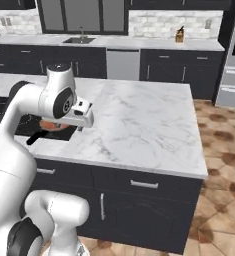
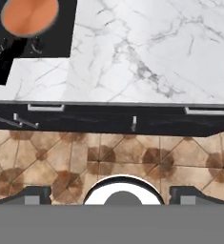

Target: Retrieve the fish from the fridge and place it on the saucepan with marinade on the stove.

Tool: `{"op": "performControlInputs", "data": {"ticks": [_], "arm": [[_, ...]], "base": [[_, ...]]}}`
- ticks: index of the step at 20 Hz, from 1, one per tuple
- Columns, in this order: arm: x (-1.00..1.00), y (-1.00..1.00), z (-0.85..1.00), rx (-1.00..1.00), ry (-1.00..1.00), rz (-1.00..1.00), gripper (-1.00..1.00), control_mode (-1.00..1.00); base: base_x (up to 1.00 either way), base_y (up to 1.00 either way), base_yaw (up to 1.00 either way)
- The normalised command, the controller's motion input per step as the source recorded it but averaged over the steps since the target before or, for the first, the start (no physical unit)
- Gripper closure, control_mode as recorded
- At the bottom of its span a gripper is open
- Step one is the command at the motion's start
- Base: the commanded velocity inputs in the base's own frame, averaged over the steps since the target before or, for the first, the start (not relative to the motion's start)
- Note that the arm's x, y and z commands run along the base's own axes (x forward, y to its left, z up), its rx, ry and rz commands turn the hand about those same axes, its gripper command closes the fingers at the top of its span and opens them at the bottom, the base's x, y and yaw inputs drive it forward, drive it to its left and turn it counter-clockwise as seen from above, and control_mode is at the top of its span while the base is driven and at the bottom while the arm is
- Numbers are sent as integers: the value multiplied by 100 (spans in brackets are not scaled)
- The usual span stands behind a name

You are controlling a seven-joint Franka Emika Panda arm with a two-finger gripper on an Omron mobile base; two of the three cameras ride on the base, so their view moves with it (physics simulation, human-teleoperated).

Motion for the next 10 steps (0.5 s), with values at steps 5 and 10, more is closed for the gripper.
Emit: {"op": "performControlInputs", "data": {"ticks": [5,10], "arm": [[0,0,0,0,0,0,-100,100],[0,0,0,0,0,0,-100,100]], "base": [[0,-100,-17],[0,-100,-22]]}}
